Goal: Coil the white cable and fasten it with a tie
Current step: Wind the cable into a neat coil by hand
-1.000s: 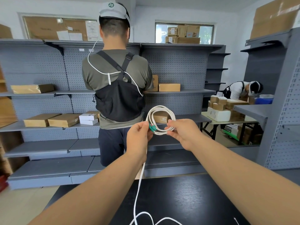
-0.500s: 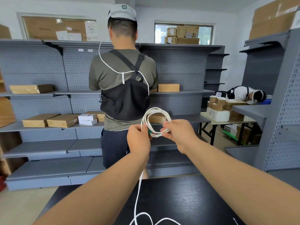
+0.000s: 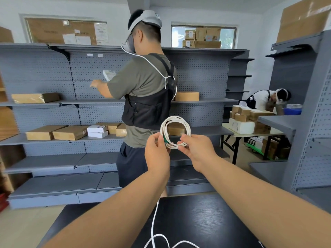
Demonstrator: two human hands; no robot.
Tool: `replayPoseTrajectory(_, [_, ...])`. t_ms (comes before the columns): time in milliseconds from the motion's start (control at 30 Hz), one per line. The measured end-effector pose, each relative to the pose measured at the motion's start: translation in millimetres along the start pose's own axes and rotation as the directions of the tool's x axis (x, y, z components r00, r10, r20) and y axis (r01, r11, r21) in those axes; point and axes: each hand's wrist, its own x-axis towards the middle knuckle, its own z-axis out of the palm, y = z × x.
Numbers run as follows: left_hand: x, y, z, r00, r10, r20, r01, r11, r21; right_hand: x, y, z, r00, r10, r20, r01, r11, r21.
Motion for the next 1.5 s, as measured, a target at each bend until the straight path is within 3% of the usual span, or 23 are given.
replayPoseTrajectory(167, [3,3,1,0.984,-0.146,-0.1,0.132,0.982,-0.137,-5,4,5,1.0,-0.013,0.008,0.013,0.999,0.037])
replayPoseTrajectory(333, [7,-3,1,0.98,-0.199,-0.029,0.193,0.969,-0.153,-7,10,9,0.999,-0.015,-0.03,0.016,0.998,0.057])
replayPoseTrajectory(433, [4,-4,2,0.993,-0.115,-0.036,0.112,0.99,-0.082,-9,11,11,0.999,-0.013,-0.041,0.016,0.996,0.082])
replayPoseTrajectory(633, [3,-4,4,0.996,-0.026,0.08,0.016,0.991,0.132,-12,13,17,0.997,0.025,-0.078,-0.013,0.988,0.153])
replayPoseTrajectory(800, [8,-7,0,0.991,0.089,0.103,-0.111,0.968,0.227,-15,21,21,0.997,0.074,0.021,-0.077,0.98,0.185])
replayPoseTrajectory(933, [16,-3,-12,0.974,0.188,0.125,-0.222,0.901,0.372,-14,17,14,0.978,0.117,0.175,-0.124,0.992,0.028])
replayPoseTrajectory(1033, [24,9,-22,0.944,0.238,0.226,-0.321,0.818,0.478,-11,9,6,0.966,0.079,0.246,-0.026,0.977,-0.211])
replayPoseTrajectory(1100, [30,15,-30,0.884,0.297,0.361,-0.464,0.643,0.609,-8,-1,-1,0.959,-0.058,0.279,0.186,0.869,-0.459])
replayPoseTrajectory(1167, [35,19,-35,0.806,0.289,0.517,-0.592,0.374,0.714,-3,-10,-7,0.923,-0.171,0.345,0.372,0.627,-0.685])
replayPoseTrajectory(1233, [39,20,-39,0.753,0.238,0.614,-0.656,0.193,0.73,-1,-18,-8,0.879,-0.204,0.43,0.475,0.441,-0.762])
replayPoseTrajectory(1367, [36,19,-41,0.658,0.171,0.733,-0.747,0.032,0.664,5,-20,-2,0.799,-0.149,0.583,0.601,0.145,-0.786])
replayPoseTrajectory(1500, [34,20,-40,0.644,0.141,0.752,-0.755,-0.036,0.654,7,-19,-2,0.774,-0.112,0.623,0.625,-0.023,-0.78])
